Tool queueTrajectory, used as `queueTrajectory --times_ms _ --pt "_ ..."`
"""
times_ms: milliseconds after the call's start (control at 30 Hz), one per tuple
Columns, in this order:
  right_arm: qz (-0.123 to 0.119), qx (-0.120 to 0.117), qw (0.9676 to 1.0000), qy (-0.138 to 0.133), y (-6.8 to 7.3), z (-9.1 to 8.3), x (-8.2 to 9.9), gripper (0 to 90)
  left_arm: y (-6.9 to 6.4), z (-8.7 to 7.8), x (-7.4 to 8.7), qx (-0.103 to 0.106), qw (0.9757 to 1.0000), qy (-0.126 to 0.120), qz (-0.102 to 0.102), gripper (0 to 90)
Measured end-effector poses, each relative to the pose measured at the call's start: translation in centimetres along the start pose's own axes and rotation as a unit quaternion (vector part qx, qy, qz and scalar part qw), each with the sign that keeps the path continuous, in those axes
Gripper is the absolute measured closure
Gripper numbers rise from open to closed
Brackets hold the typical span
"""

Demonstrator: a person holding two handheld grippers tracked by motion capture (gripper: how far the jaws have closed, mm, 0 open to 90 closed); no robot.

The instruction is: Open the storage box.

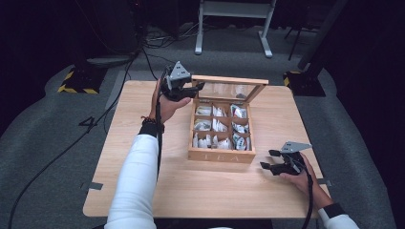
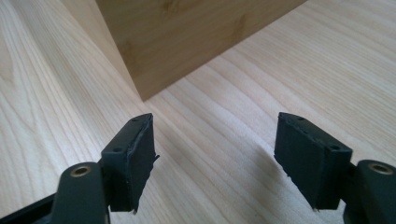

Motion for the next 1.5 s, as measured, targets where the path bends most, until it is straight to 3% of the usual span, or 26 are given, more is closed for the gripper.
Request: queueTrajectory --times_ms 267,567,1000,1367,1500 --pt "-0.005 0.005 1.0000 0.005 0.1 0.5 0.4 27.4 0.6 0.9 -0.6 -0.007 0.9999 0.001 -0.010 56.5" --pt "-0.009 0.006 0.9999 0.006 0.2 0.6 0.4 22.6 1.5 2.0 -1.2 -0.022 0.9997 0.008 -0.008 56.8" --pt "-0.002 0.015 0.9999 0.006 0.0 0.6 0.4 20.2 2.7 3.9 -1.9 -0.033 0.9992 0.006 -0.022 56.2" --pt "-0.002 0.016 0.9999 0.006 0.0 0.6 0.4 19.7 3.7 5.4 -2.2 -0.034 0.9990 0.003 -0.030 55.2" --pt "0.004 0.022 0.9997 0.004 -0.1 0.6 0.4 19.8 4.1 6.2 -2.3 -0.033 0.9986 0.003 -0.042 54.8"
Point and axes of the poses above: each handheld gripper's, and its own axes: z roughly forward along the jaws, x roughly out of its underside, y roughly to its left, the point moved 8 cm from there along z, roughly forward along the jaws, and after that the axes turned 13 degrees about -x, right-handed, at the moved point
